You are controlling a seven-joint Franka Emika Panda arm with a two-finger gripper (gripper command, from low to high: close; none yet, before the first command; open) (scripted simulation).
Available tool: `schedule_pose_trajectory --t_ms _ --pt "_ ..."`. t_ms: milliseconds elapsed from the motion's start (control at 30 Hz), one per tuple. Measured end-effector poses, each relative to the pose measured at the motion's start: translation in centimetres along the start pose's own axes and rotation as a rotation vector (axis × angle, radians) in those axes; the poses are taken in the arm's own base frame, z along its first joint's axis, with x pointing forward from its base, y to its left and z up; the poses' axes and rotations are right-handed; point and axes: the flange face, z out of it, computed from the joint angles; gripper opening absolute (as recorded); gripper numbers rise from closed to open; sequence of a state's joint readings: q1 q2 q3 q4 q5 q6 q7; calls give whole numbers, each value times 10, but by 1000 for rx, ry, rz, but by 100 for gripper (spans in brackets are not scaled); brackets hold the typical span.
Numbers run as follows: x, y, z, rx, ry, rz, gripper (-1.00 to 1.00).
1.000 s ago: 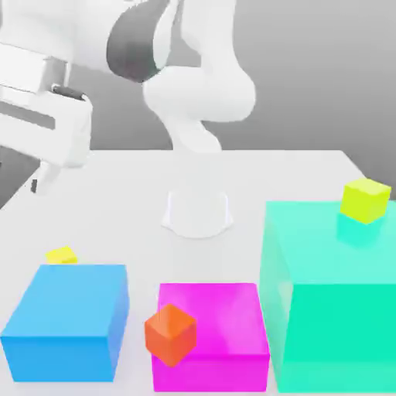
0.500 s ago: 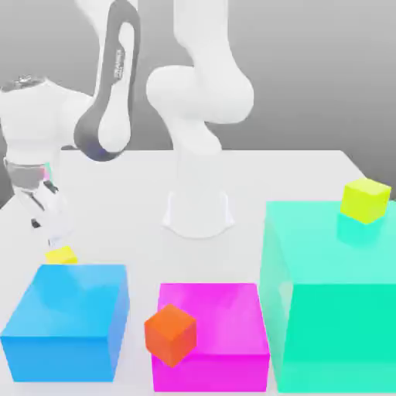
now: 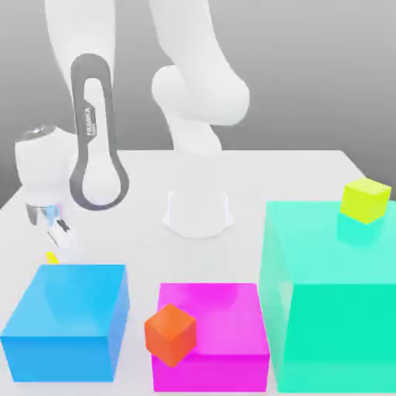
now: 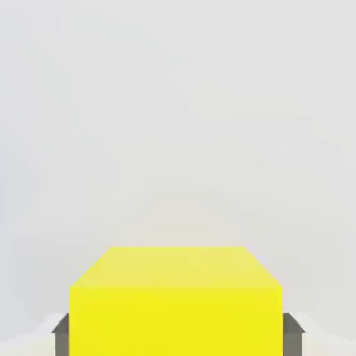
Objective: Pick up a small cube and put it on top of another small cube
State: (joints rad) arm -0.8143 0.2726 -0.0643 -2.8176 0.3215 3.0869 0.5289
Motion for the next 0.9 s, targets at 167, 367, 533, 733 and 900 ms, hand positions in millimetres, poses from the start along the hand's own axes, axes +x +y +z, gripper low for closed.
schedule_pose_trajectory --t_ms 167,367,533,733,900 --pt "2 -3 -19 5 1 2 -100" --pt "1 0 -58 3 -1 3 -100" --pt "24 -31 -91 72 59 -53 -100" --pt "-42 -129 -123 123 65 -254 -100" --pt "-99 -181 -148 134 45 -310 -100"
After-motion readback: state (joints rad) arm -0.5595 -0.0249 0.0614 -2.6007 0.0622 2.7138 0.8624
